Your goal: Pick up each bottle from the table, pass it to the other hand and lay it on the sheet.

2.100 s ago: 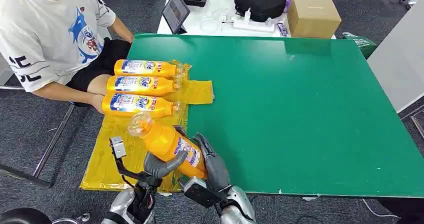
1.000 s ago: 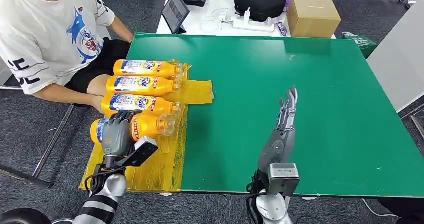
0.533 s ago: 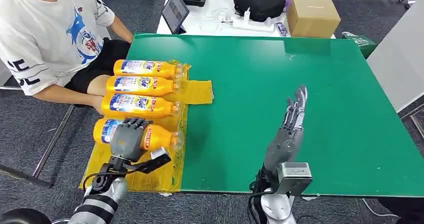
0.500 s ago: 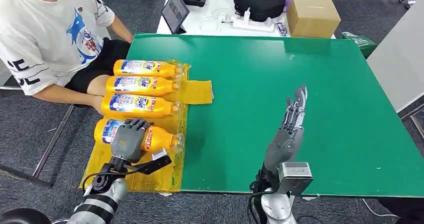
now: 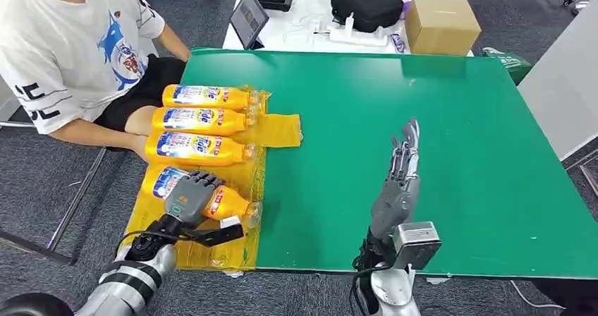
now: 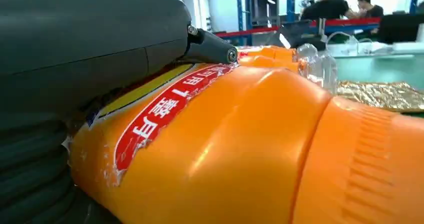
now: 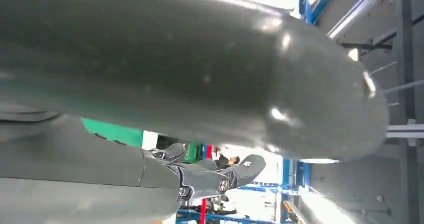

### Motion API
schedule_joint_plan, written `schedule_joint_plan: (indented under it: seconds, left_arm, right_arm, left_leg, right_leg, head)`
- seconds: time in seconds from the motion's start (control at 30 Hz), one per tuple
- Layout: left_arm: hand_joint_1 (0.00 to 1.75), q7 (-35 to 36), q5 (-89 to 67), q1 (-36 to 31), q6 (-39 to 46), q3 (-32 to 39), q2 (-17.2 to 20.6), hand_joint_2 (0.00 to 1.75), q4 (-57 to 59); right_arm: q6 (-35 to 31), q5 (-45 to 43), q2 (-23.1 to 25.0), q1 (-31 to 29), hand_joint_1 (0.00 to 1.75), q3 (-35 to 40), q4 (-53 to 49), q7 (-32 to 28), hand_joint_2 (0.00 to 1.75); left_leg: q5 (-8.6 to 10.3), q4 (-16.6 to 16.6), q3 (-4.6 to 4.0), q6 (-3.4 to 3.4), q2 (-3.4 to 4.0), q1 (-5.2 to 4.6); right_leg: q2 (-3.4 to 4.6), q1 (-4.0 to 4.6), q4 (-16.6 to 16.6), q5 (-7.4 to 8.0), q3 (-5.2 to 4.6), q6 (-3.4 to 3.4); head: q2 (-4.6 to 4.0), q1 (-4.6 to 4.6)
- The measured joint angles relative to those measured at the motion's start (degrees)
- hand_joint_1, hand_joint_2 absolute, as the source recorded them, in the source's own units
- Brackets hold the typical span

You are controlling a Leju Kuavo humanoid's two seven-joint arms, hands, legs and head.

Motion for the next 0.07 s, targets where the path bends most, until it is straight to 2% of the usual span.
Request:
schedule_joint_plan:
  seconds: [0.03, 0.07]
  left_arm:
    - [0.00, 0.0, 0.2, -0.3, -0.5, -0.3, 0.2, 1.75, 0.3]
    - [0.00, 0.0, 0.6, -0.6, -1.1, -0.5, 0.3, 0.00, 0.6]
  right_arm:
    - [0.2, 0.0, 0.1, 0.0, 0.00, -0.1, 0.2, 0.1, 0.00]
    - [0.5, -0.2, 0.2, 0.0, 0.00, -0.2, 0.4, 0.1, 0.00]
  left_leg:
    - [0.01, 0.0, 0.06, -0.01, 0.00, 0.00]
    - [0.01, 0.0, 0.13, -0.01, 0.00, 0.00]
  right_leg:
    - [0.00, 0.00, 0.0, 0.00, 0.06, 0.00]
    - [0.00, 0.00, 0.0, 0.00, 0.11, 0.00]
  head:
    - [0.00, 0.00]
    - [0.00, 0.00]
